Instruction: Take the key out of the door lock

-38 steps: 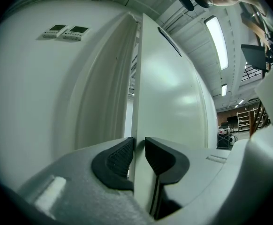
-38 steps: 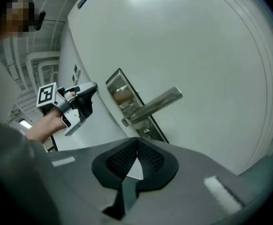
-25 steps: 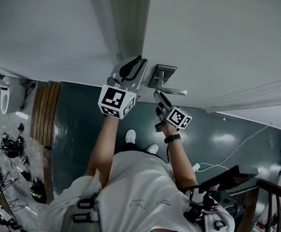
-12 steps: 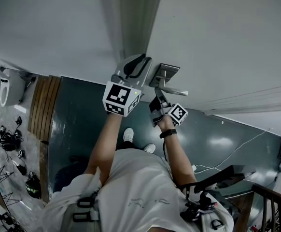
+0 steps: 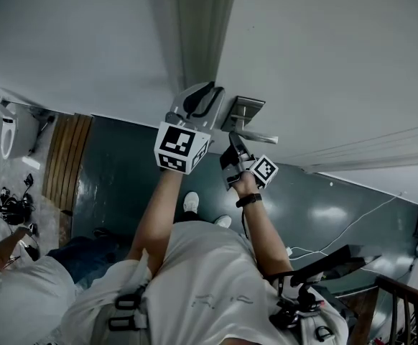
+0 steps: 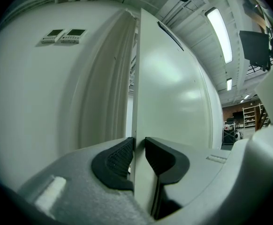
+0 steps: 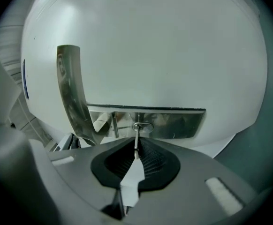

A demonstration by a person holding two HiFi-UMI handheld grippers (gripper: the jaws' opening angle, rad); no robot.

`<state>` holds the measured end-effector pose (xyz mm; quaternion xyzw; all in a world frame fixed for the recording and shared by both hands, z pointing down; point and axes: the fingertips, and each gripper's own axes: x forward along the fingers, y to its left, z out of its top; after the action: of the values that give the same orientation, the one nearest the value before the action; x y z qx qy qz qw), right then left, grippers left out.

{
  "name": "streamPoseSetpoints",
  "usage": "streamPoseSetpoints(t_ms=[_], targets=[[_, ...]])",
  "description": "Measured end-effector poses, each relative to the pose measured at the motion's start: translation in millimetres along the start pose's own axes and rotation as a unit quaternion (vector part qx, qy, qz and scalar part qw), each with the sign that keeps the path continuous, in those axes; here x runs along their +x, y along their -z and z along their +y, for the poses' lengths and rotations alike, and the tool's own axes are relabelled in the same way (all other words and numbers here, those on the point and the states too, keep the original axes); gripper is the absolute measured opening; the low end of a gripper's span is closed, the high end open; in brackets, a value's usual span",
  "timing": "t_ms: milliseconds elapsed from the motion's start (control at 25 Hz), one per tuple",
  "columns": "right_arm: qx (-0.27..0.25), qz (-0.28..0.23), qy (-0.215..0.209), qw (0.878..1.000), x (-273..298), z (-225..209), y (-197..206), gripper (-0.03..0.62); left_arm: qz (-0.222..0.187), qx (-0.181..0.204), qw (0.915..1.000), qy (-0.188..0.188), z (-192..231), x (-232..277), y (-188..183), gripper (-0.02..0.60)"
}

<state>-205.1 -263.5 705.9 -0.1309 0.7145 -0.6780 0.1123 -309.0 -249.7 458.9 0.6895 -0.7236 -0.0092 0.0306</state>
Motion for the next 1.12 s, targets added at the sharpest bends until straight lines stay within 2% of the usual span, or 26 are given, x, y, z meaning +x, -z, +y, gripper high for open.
streamPoseSetpoints(t_ms=[120,400,520,680,760,880,1000,1120], targets=[[0.020,0.000,-0.013,1.000,-2.8,0.5,3.5,0.025,0.003,0.000,1.0000,0.000,-0.3,1.4,2.2,0.087],[-0.011,0.049,0.004,0.999,-62.1,-15.3,53.2,0.025,-0.005,-0.004,0.9999,-0.011,2.1,1.3,2.9,0.081],[-0.086,0.072,0.000,0.994,-75.2,6.4,57.6,0.025,-0.008,-0.005,0.9995,-0.029,5.2,-6.9,7.8,0.026],[-0.209,0.074,0.005,0.975,-80.3,56.1,44.2,0.025,-0.007,-0.021,0.9994,-0.025,3.2,-19.9,18.3,0.025],[-0.276,0.069,0.027,0.958,-91.1,74.7,36.4,0.025,-0.003,-0.029,0.9993,-0.021,-2.2,-28.6,26.4,0.003],[-0.391,0.053,0.043,0.918,-105.3,111.8,24.5,0.025,0.002,-0.034,0.9993,-0.015,-14.9,-41.0,35.1,0.002],[-0.488,0.034,0.051,0.871,-114.4,153.5,11.2,0.026,0.001,-0.029,0.9993,-0.023,-35.0,-56.0,33.4,0.002],[-0.580,0.040,0.063,0.811,-127.6,179.4,7.5,0.026,0.001,-0.002,0.9992,-0.040,-67.0,-77.1,27.7,0.002]])
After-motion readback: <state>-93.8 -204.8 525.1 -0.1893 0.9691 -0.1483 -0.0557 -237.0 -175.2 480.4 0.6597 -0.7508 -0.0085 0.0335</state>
